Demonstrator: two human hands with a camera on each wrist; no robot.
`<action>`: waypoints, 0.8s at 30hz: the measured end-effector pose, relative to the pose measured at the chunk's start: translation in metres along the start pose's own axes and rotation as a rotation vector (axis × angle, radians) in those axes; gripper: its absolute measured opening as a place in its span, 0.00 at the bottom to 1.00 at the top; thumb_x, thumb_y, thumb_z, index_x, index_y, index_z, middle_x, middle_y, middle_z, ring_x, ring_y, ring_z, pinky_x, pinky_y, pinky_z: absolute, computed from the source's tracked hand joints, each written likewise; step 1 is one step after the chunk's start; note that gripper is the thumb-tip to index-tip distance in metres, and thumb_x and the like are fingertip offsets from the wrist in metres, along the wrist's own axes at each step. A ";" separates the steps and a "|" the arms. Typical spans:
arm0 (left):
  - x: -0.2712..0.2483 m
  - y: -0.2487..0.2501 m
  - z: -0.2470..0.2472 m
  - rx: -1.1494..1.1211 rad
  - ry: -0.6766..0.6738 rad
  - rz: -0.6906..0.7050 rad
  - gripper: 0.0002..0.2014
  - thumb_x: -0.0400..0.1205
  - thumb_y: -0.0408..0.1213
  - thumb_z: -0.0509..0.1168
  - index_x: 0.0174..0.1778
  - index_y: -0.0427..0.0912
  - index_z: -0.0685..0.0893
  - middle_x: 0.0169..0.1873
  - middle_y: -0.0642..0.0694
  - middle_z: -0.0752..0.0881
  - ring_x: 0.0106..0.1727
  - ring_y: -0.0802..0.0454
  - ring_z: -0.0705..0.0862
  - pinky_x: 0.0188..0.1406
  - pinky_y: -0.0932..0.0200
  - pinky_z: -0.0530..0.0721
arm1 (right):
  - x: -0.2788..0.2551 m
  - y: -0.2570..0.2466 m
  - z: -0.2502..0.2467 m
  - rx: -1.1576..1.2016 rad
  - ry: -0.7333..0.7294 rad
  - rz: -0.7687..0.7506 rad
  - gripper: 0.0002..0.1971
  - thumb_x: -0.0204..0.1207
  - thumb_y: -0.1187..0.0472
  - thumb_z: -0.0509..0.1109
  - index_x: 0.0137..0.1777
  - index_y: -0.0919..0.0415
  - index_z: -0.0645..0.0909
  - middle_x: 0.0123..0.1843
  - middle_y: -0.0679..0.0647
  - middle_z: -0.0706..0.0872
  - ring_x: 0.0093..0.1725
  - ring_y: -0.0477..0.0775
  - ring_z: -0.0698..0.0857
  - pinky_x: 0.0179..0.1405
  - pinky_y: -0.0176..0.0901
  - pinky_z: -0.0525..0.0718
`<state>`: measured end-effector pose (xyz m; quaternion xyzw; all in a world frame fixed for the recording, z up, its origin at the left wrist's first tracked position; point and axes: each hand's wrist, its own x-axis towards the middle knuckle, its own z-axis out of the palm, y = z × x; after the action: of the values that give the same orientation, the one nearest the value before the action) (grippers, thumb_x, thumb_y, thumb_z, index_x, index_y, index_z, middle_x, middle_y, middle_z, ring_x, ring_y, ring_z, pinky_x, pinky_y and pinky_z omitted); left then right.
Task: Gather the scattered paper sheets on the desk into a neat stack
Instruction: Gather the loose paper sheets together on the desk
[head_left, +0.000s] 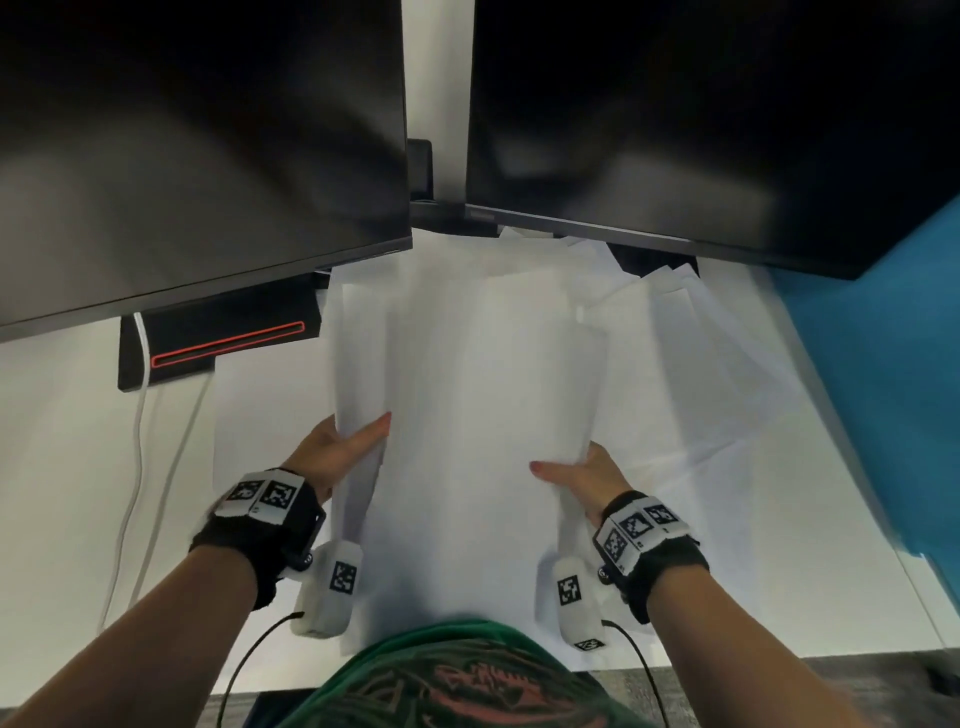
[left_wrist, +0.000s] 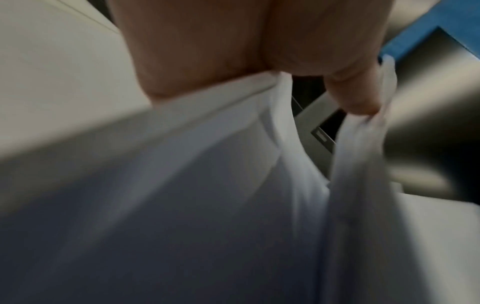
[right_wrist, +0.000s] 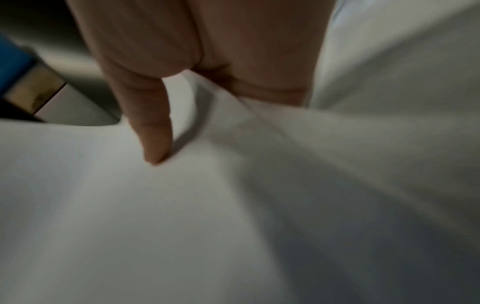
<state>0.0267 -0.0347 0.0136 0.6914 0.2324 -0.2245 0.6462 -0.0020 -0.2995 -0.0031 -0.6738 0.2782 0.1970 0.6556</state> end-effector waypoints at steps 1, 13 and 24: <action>0.004 -0.005 -0.001 -0.012 0.002 0.016 0.54 0.53 0.69 0.74 0.71 0.39 0.75 0.64 0.42 0.83 0.65 0.41 0.81 0.71 0.43 0.74 | 0.001 0.000 0.004 -0.038 0.007 -0.004 0.17 0.66 0.73 0.76 0.53 0.61 0.80 0.49 0.59 0.87 0.49 0.58 0.86 0.54 0.49 0.84; 0.012 -0.019 0.000 0.225 0.056 0.073 0.27 0.68 0.39 0.74 0.61 0.32 0.82 0.54 0.30 0.87 0.56 0.33 0.85 0.62 0.34 0.80 | -0.007 -0.004 0.038 -0.180 0.030 -0.145 0.26 0.69 0.56 0.76 0.66 0.56 0.74 0.58 0.52 0.83 0.56 0.52 0.83 0.62 0.45 0.81; 0.013 -0.039 -0.009 0.118 0.146 0.021 0.18 0.75 0.30 0.70 0.60 0.28 0.82 0.50 0.29 0.86 0.53 0.33 0.85 0.57 0.43 0.81 | -0.003 -0.001 -0.057 0.198 0.830 0.126 0.37 0.73 0.61 0.70 0.79 0.59 0.56 0.75 0.65 0.69 0.69 0.66 0.75 0.65 0.50 0.73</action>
<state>0.0134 -0.0231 -0.0251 0.7451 0.2582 -0.1801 0.5880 -0.0092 -0.3558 0.0037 -0.6113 0.5767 -0.0788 0.5362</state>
